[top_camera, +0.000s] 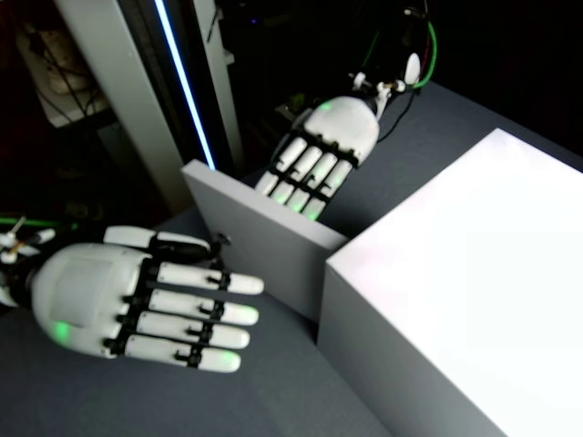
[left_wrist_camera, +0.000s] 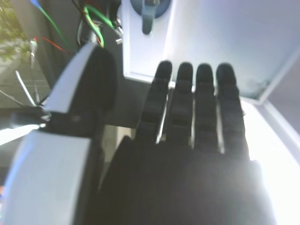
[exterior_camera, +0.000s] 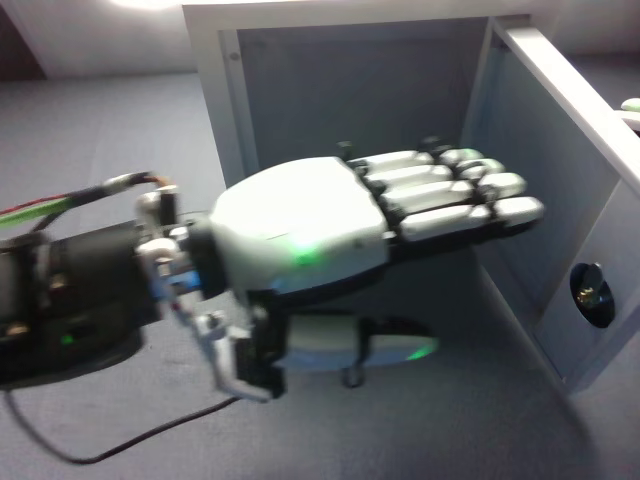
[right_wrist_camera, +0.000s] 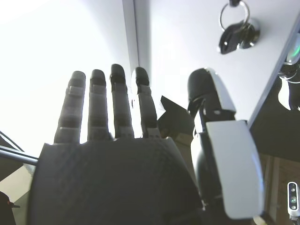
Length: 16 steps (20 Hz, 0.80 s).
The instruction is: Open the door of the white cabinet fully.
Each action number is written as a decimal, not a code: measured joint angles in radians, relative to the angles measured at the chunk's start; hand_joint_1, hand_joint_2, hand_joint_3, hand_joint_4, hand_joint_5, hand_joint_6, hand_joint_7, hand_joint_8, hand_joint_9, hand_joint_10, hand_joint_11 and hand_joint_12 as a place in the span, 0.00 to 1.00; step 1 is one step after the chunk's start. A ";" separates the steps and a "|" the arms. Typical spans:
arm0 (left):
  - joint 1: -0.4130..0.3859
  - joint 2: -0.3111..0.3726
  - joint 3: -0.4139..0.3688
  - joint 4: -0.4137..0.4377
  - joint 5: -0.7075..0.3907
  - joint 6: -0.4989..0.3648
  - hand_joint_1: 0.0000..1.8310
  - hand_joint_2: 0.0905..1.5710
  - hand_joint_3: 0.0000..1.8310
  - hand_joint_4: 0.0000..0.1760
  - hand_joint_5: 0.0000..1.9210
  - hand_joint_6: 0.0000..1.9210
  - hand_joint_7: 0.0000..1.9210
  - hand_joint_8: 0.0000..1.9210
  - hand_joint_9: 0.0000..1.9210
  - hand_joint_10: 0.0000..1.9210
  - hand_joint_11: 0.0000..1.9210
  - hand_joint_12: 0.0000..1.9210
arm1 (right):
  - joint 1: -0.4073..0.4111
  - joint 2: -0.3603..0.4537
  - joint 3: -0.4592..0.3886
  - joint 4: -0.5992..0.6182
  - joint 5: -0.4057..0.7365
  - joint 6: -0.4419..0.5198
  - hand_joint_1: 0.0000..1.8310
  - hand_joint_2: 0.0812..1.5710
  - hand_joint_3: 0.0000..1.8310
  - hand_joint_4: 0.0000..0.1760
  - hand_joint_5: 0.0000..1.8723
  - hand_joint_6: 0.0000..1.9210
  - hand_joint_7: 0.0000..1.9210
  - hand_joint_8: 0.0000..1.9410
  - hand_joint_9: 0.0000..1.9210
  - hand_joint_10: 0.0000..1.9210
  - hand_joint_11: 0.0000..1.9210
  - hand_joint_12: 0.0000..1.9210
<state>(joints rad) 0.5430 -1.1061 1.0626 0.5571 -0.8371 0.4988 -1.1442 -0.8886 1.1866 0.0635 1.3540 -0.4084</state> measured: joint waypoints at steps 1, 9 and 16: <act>0.015 0.023 -0.013 -0.015 0.000 0.013 0.03 0.95 0.01 0.00 0.05 0.00 0.03 0.00 0.02 0.00 0.04 0.00 | 0.000 0.000 0.000 0.002 -0.001 0.000 0.23 0.82 0.00 0.38 0.12 0.00 0.09 0.00 0.05 0.00 0.02 0.01; 0.177 0.212 -0.105 -0.207 -0.121 0.085 0.13 0.93 0.01 0.00 0.10 0.00 0.08 0.00 0.08 0.00 0.09 0.02 | 0.000 0.012 0.000 0.034 0.003 0.006 0.33 0.84 0.00 0.00 0.13 0.00 0.10 0.00 0.07 0.00 0.04 0.02; 0.352 0.340 -0.161 -0.478 -0.290 0.207 0.18 0.90 0.00 0.00 0.08 0.00 0.07 0.00 0.06 0.00 0.00 0.30 | 0.000 0.015 0.000 0.083 0.036 0.004 0.33 0.87 0.00 0.00 0.11 0.00 0.08 0.00 0.05 0.00 0.03 0.01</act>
<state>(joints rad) 0.8951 -0.7658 0.9012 0.0795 -1.1275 0.7059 -1.1442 -0.8734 1.1866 0.1467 1.3899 -0.4046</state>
